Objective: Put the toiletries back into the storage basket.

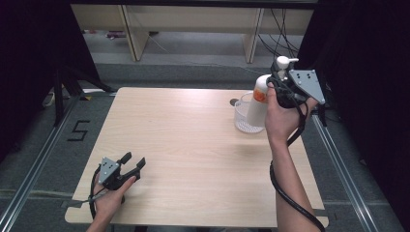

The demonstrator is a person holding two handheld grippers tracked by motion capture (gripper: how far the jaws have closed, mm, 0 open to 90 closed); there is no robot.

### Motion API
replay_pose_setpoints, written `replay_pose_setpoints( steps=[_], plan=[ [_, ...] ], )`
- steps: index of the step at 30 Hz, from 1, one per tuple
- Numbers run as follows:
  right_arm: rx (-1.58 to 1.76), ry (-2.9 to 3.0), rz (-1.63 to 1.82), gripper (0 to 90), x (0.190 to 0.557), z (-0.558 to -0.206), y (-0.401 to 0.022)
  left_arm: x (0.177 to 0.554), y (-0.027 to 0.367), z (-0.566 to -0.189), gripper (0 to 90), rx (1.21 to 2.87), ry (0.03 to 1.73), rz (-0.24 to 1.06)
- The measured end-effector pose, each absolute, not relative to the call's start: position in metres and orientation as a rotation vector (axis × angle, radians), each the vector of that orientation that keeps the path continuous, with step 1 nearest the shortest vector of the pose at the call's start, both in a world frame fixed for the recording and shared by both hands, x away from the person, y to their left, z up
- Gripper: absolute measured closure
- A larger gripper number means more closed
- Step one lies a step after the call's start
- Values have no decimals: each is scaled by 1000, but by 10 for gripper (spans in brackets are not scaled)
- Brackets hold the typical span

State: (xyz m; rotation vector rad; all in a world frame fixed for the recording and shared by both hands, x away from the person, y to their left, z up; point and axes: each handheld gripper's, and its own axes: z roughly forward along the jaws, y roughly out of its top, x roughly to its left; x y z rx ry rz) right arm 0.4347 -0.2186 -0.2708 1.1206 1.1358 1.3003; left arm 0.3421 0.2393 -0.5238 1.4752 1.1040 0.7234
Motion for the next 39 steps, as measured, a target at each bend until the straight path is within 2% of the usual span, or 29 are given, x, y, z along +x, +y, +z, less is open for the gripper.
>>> replay_pose_setpoints(
  steps=[39],
  plan=[
    [1133, 1131, 1283, 602, 469, -263, -224, 342, 240, -524, 368, 1472, 1110, 721]
  ],
)
